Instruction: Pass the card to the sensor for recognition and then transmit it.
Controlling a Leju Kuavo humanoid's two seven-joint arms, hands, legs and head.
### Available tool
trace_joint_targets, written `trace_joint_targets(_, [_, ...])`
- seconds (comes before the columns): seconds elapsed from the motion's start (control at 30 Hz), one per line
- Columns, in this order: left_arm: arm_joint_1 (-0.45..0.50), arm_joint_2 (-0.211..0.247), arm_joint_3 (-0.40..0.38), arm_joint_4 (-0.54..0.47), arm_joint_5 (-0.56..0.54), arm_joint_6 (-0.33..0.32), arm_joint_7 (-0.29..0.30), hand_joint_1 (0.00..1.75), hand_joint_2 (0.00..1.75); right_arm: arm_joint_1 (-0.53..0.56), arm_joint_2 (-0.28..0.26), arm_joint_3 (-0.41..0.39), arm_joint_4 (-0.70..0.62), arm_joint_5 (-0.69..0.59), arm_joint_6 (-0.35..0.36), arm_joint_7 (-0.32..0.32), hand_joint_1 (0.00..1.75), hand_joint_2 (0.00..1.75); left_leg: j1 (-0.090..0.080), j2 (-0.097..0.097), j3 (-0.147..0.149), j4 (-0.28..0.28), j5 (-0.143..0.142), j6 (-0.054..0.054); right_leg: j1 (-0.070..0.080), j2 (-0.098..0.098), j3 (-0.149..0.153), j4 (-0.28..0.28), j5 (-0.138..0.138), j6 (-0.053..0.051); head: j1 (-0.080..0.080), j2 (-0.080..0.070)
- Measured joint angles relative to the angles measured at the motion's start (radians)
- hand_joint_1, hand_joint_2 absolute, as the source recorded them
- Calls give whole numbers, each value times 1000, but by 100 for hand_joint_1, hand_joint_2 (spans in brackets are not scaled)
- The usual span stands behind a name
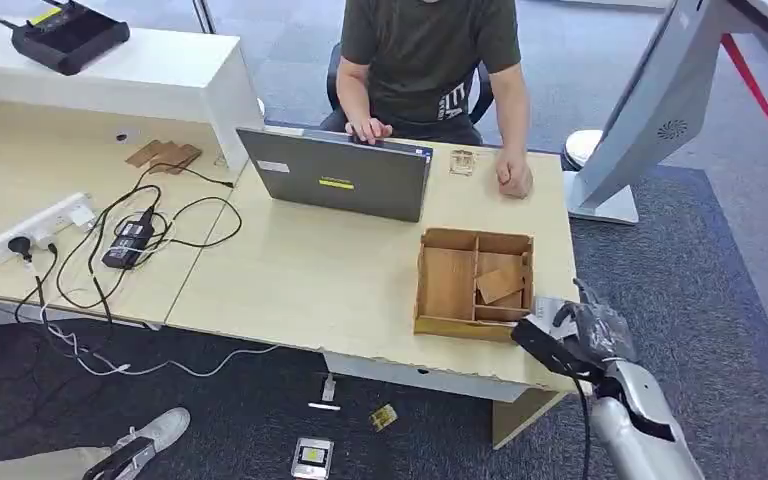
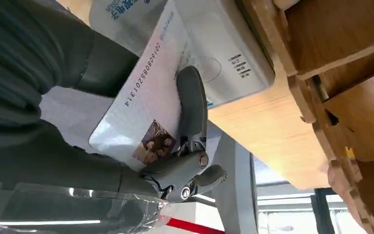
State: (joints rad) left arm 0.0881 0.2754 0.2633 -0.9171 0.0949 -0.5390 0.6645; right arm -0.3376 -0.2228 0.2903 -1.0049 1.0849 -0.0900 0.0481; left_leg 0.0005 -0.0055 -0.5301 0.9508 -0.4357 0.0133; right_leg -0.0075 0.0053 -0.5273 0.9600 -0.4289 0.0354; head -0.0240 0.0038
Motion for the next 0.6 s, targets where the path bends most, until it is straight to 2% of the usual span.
trace_joint_targets(0.17, [-9, -30, 69, 7, -80, -35, -11, 0, 175, 33, -6, -42, -170, 13, 97, 24, 175, 175, -1, 1, -1, 0, 0, 0, -1, 0, -1, 0, 1, 0, 0, 0])
trace_joint_targets(0.3, [-15, -52, 116, 11, -115, -60, -27, 0, 175, 36, -14, -86, -320, 18, 134, 24, 175, 175, -1, 1, 0, 0, 0, 0, 0, 0, -1, 0, 1, 0, 0, 0])
trace_joint_targets(0.43, [-20, -73, 154, 11, -138, -74, -25, 0, 175, 31, -21, -128, -491, 16, 227, 25, 175, 175, -1, 1, -1, 0, 0, 0, -1, 0, -2, 0, 1, 0, -1, 0])
trace_joint_targets(0.6, [-20, -101, 186, 11, -158, -81, -37, 0, 175, -6, -27, -182, -667, -7, 264, 16, 175, 175, -1, 1, -1, 0, 0, 0, -1, 0, -2, 0, 1, 0, 0, 0])
